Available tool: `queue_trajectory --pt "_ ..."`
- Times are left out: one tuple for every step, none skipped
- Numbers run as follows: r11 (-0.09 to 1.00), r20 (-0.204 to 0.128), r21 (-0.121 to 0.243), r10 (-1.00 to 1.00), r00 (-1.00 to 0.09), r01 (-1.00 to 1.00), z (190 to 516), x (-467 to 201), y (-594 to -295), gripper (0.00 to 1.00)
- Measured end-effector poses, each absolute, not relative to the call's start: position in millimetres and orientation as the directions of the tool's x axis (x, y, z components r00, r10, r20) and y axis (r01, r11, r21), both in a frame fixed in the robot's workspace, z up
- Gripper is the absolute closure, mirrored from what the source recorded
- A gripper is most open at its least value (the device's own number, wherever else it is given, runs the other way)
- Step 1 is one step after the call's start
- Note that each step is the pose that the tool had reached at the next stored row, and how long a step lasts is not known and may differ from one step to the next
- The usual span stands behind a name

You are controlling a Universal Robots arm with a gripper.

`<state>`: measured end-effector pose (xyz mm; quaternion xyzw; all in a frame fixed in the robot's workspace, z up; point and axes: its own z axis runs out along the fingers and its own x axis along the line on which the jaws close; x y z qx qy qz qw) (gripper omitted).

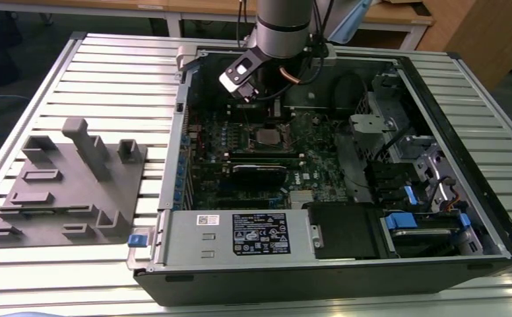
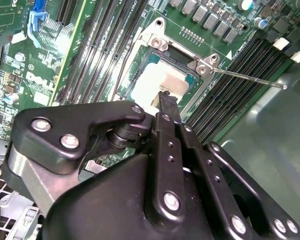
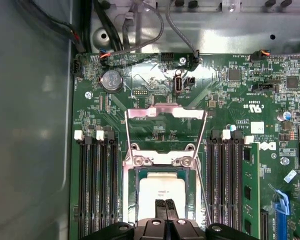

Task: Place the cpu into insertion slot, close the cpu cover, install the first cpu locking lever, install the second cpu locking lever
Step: 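Place the cpu into insertion slot, then close the cpu cover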

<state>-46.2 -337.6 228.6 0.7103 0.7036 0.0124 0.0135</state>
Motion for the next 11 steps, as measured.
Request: queue_trajectory --pt "-0.010 -0.001 0.037 1.000 0.010 0.999 228.6 -46.2 -337.6 0.89" --pt "-0.010 -0.001 0.037 1.000 0.010 0.999 228.6 -46.2 -337.6 0.89" --pt "-0.009 -0.001 0.037 1.000 0.010 0.999 228.6 -43.3 -337.6 0.89" --pt "-0.009 -0.001 0.037 1.000 0.010 0.999 228.6 -40.5 -337.6 0.89" --pt "-0.010 -0.001 0.037 1.000 0.010 0.999 228.6 -40.5 -337.6 0.89" --pt "-0.009 -0.001 0.037 1.000 0.010 0.999 228.7 -40.5 -337.6 0.89" --pt "-0.010 -0.001 0.037 1.000 0.010 0.999 228.9 -40.5 -337.6 0.89" --pt "-0.010 -0.001 0.037 1.000 0.010 0.999 229.1 -40.5 -337.6 0.89" --pt "-0.009 -0.001 0.037 1.000 0.010 0.999 229.2 -40.5 -337.6 0.89" --pt "-0.010 -0.001 0.037 1.000 0.010 0.999 229.3 -40.5 -337.6 0.89" --pt "-0.010 -0.001 0.037 1.000 0.010 0.999 229.6 -40.5 -337.6 0.89"
